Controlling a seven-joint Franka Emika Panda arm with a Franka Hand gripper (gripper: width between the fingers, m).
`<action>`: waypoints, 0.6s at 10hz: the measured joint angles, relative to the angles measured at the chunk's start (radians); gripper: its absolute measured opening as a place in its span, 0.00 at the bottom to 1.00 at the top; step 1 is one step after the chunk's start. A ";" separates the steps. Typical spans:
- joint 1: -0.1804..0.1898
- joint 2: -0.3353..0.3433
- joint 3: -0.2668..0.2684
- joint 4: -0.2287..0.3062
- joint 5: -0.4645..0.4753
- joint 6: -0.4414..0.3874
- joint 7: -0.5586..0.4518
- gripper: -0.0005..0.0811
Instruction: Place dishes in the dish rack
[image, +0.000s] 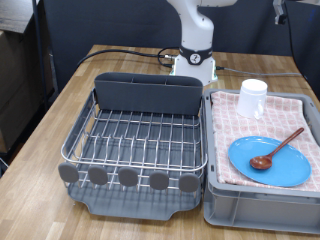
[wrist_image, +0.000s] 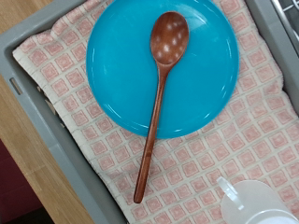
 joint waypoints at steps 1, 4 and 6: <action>0.003 0.002 0.009 -0.029 -0.010 0.031 0.014 0.99; 0.005 0.003 0.039 -0.121 -0.072 0.129 0.048 0.99; 0.005 0.002 0.041 -0.139 -0.082 0.154 0.048 0.99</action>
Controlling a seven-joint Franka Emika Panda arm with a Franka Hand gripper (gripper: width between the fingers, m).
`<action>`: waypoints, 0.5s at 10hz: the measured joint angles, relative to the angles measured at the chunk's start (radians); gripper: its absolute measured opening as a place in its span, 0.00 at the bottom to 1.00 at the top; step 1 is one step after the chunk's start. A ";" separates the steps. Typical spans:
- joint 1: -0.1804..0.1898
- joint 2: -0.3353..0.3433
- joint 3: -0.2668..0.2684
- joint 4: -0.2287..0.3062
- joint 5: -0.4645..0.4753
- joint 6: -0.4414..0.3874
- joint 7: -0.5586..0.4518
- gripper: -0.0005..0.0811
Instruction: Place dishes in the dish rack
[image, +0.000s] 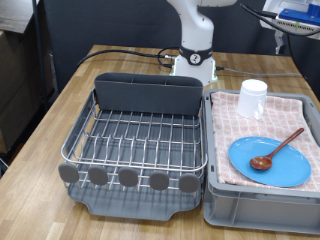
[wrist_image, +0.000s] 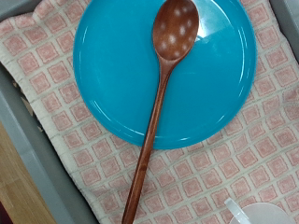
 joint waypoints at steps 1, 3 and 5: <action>0.000 0.002 0.001 0.001 -0.012 -0.001 -0.001 0.99; 0.001 0.030 0.014 0.007 -0.071 0.015 0.047 0.99; 0.007 0.074 0.026 0.009 -0.137 0.054 0.139 0.99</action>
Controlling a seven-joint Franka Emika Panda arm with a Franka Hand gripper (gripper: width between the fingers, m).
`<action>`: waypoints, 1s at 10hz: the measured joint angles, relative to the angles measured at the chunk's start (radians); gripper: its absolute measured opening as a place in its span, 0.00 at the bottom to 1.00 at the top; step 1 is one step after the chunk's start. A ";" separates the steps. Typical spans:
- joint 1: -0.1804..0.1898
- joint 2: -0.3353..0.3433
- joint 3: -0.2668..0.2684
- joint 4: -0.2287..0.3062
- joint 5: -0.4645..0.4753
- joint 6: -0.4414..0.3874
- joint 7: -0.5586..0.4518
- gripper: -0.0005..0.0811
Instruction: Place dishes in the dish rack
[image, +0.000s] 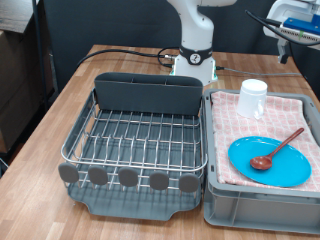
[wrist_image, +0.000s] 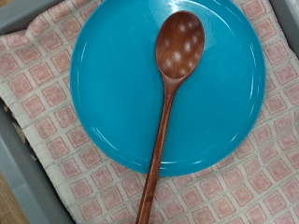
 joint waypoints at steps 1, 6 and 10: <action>0.005 0.020 0.004 -0.002 -0.026 0.026 0.046 0.99; 0.019 0.095 0.011 -0.064 -0.125 0.177 0.174 0.99; 0.019 0.143 0.006 -0.103 -0.170 0.257 0.212 0.99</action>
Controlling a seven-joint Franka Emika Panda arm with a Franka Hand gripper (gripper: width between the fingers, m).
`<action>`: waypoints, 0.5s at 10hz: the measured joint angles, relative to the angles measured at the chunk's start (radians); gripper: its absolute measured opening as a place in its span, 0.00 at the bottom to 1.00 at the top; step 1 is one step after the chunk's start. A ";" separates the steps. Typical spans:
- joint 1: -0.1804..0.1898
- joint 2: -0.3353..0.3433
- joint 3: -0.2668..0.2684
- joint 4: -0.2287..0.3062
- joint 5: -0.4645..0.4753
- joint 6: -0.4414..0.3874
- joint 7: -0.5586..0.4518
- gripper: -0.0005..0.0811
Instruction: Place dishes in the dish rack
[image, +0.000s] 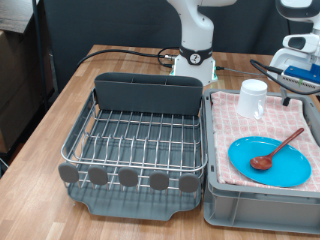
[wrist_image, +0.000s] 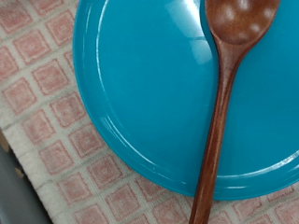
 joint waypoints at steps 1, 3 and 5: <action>0.000 0.015 -0.004 -0.005 -0.019 0.017 0.016 0.99; 0.001 0.049 -0.016 -0.012 -0.076 0.051 0.072 0.99; 0.002 0.082 -0.035 -0.023 -0.147 0.110 0.126 0.99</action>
